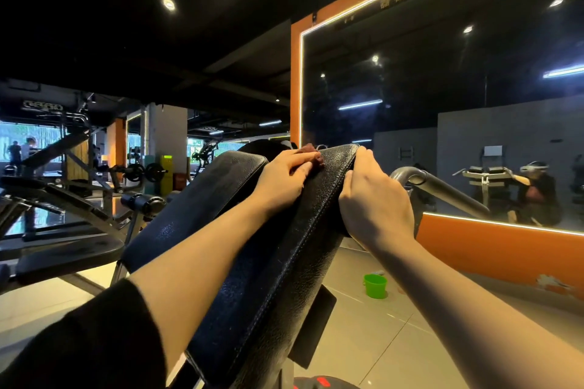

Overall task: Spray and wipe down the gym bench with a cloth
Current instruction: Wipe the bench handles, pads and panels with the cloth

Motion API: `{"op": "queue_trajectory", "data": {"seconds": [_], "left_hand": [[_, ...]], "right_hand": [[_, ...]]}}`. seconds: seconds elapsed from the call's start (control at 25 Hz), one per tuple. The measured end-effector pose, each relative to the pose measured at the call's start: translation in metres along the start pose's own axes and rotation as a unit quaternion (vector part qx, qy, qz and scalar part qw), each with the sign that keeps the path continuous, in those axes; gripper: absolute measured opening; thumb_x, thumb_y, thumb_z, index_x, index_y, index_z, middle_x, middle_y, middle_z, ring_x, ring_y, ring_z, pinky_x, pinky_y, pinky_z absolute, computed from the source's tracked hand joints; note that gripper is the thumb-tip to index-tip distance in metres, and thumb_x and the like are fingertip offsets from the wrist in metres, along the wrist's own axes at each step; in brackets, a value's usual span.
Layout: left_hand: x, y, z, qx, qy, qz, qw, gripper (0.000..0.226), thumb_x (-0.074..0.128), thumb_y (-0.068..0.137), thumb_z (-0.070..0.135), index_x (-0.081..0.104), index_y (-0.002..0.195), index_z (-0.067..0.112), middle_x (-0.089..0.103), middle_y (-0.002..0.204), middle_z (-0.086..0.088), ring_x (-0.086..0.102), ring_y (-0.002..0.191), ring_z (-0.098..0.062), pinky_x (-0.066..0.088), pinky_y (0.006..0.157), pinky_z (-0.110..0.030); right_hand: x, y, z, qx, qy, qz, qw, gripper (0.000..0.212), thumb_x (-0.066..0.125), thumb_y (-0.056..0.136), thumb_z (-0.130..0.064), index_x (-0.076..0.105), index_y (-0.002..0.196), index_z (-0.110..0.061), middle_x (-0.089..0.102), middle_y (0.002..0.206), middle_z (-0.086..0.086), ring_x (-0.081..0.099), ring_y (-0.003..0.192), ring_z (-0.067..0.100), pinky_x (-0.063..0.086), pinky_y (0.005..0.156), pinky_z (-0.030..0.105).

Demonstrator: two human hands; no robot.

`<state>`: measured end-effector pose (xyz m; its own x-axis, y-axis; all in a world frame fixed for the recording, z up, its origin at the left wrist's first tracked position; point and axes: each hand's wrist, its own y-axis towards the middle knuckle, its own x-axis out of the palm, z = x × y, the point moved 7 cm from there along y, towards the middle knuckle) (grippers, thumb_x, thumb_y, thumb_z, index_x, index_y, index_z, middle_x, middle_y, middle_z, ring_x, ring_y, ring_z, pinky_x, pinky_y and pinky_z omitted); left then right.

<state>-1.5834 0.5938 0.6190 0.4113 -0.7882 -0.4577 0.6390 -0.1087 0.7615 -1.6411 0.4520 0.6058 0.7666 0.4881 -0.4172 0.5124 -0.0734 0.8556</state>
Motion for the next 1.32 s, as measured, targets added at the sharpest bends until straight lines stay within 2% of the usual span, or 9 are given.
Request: {"op": "queue_trajectory", "data": {"seconds": [0.12,0.32,0.52,0.68,0.84,0.92,1.08,1.24,1.32], "left_hand": [[-0.001,-0.018,0.011,0.1,-0.055,-0.051,0.992,0.033,0.05,0.098,0.01,0.06,0.129,0.018,0.051,0.136,0.011,0.042,0.123,0.007,0.03,0.106,-0.01],[-0.004,0.001,-0.009,-0.006,-0.002,0.018,1.0,0.032,0.05,0.099,0.016,0.06,0.129,0.022,0.054,0.136,0.005,0.046,0.124,-0.008,0.032,0.103,-0.019],[0.0,-0.012,0.007,0.091,-0.032,-0.02,0.995,0.032,0.051,0.099,0.015,0.061,0.127,0.024,0.052,0.134,0.015,0.044,0.122,0.005,0.032,0.104,-0.011],[-0.008,0.009,-0.018,-0.052,0.055,0.01,0.997,0.033,0.045,0.101,0.017,0.057,0.132,0.02,0.05,0.14,0.001,0.044,0.129,-0.014,0.03,0.106,-0.024],[0.006,-0.016,0.023,0.107,-0.042,-0.04,0.993,0.033,0.049,0.099,0.011,0.06,0.129,0.021,0.051,0.137,0.009,0.043,0.12,0.009,0.03,0.11,-0.016],[0.001,-0.024,0.012,0.131,-0.045,-0.05,0.989,0.034,0.049,0.099,0.01,0.059,0.13,0.021,0.05,0.138,0.009,0.042,0.123,0.01,0.03,0.107,-0.011],[-0.019,0.0,-0.052,-0.08,0.046,0.014,0.996,0.033,0.046,0.101,0.018,0.058,0.132,0.023,0.05,0.142,0.001,0.042,0.133,-0.016,0.03,0.111,-0.025],[0.005,-0.018,0.023,0.129,-0.019,-0.03,0.991,0.034,0.05,0.099,0.012,0.058,0.131,0.021,0.049,0.141,0.005,0.04,0.13,0.0,0.025,0.11,-0.012],[0.008,-0.022,0.027,0.166,-0.023,-0.052,0.985,0.037,0.049,0.099,0.011,0.055,0.133,0.022,0.048,0.142,0.005,0.039,0.132,-0.001,0.026,0.111,-0.014]], "right_hand": [[0.0,0.0,0.001,0.001,0.006,0.001,1.0,0.013,0.031,0.101,-0.019,0.04,0.11,-0.017,0.053,0.101,0.006,0.039,0.074,0.019,0.022,0.054,0.027],[0.001,0.0,0.0,-0.012,0.004,0.004,1.0,0.028,0.031,0.101,-0.019,0.04,0.127,-0.013,0.058,0.119,0.009,0.057,0.097,0.026,0.029,0.068,0.027],[0.005,0.0,0.002,-0.016,0.0,0.001,1.0,0.031,0.029,0.102,-0.021,0.04,0.129,-0.012,0.057,0.125,0.01,0.059,0.104,0.028,0.042,0.073,0.031],[0.0,-0.001,0.0,-0.01,0.019,0.0,1.0,0.022,0.03,0.101,-0.018,0.042,0.12,-0.015,0.058,0.109,0.005,0.058,0.089,0.026,0.031,0.063,0.028],[-0.001,-0.001,0.001,-0.006,0.007,0.002,1.0,0.023,0.03,0.102,-0.02,0.042,0.121,-0.016,0.058,0.112,0.007,0.04,0.077,0.02,0.022,0.052,0.025],[0.0,0.0,0.001,-0.011,0.002,0.009,1.0,0.024,0.03,0.102,-0.02,0.042,0.123,-0.016,0.058,0.113,0.008,0.043,0.078,0.021,0.024,0.056,0.027],[0.002,0.0,0.0,-0.013,-0.009,0.006,1.0,0.03,0.03,0.102,-0.019,0.04,0.13,-0.014,0.057,0.122,0.009,0.058,0.099,0.03,0.026,0.066,0.028],[0.001,0.001,0.003,-0.015,0.021,-0.004,1.0,0.018,0.031,0.101,-0.02,0.041,0.116,-0.018,0.059,0.116,0.01,0.054,0.079,0.021,0.026,0.059,0.027],[0.002,0.001,0.003,-0.023,0.028,0.001,0.999,0.022,0.03,0.102,-0.02,0.041,0.121,-0.018,0.059,0.121,0.01,0.055,0.084,0.024,0.032,0.065,0.03]]}}
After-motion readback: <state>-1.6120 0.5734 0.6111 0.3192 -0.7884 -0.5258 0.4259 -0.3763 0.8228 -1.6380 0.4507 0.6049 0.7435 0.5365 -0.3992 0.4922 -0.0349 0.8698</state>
